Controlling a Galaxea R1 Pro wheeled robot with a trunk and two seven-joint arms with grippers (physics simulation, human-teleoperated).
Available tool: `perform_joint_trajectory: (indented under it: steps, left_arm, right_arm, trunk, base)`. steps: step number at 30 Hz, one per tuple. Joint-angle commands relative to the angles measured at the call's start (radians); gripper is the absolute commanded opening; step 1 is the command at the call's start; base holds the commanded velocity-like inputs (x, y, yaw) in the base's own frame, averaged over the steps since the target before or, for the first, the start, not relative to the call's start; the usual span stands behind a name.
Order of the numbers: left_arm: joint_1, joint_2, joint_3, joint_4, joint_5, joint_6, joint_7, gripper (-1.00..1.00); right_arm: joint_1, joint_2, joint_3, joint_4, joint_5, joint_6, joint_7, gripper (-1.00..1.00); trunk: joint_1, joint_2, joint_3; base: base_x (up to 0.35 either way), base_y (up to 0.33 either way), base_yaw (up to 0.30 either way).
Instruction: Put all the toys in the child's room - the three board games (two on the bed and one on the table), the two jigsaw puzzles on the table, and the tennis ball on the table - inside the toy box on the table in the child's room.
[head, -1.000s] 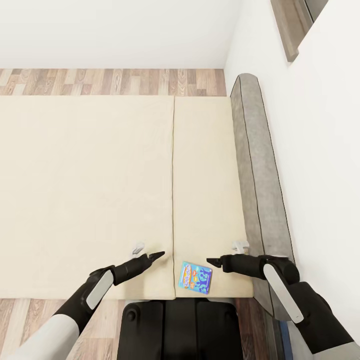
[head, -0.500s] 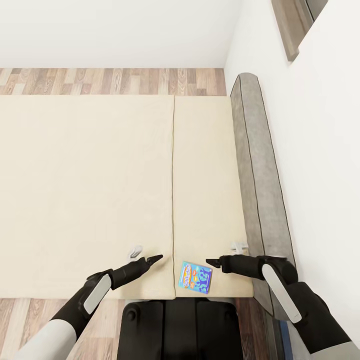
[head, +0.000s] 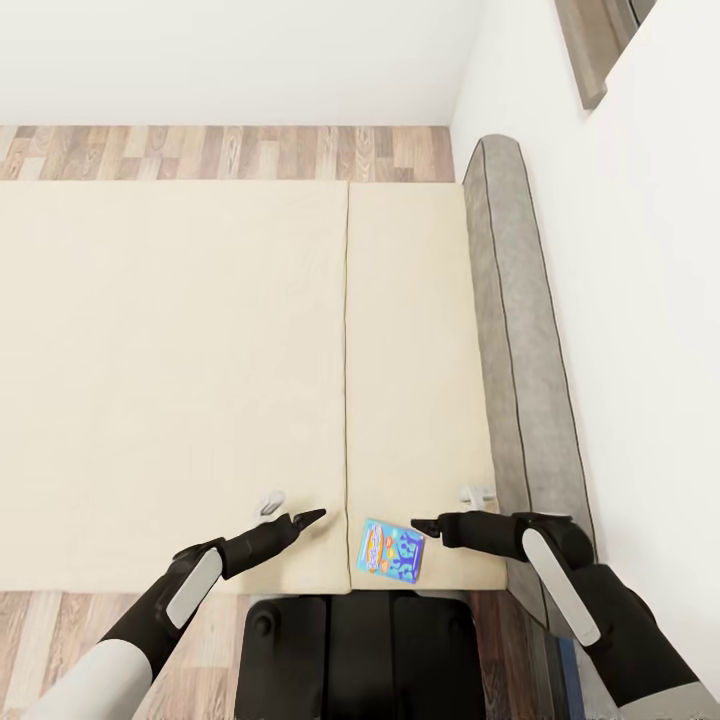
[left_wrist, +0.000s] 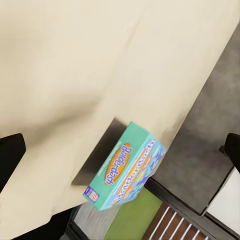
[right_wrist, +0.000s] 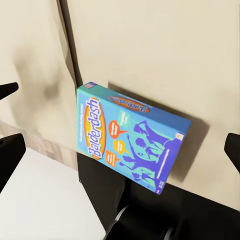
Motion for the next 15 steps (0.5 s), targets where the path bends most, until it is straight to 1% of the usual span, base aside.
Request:
perform_joint_trajectory:
  steps: [1,15]
  left_arm:
    - [0.000,0.001,-0.003,0.000,0.010,0.008,0.002,1.00]
    - [-0.010,-0.012,-0.010,-0.024,0.009,0.011,-0.001,1.00]
  right_arm:
    - [-0.001,-0.001,0.001,0.000,0.006,0.003,0.006,1.00]
    - [-0.012,-0.002,-0.001,0.022,0.004,0.001,0.010,1.00]
  trunk:
    - [0.001,-0.002,-0.003]
    - [0.001,-0.002,-0.025]
  base:
    - [0.000,0.000,0.000]
    - [0.000,0.000,0.000]
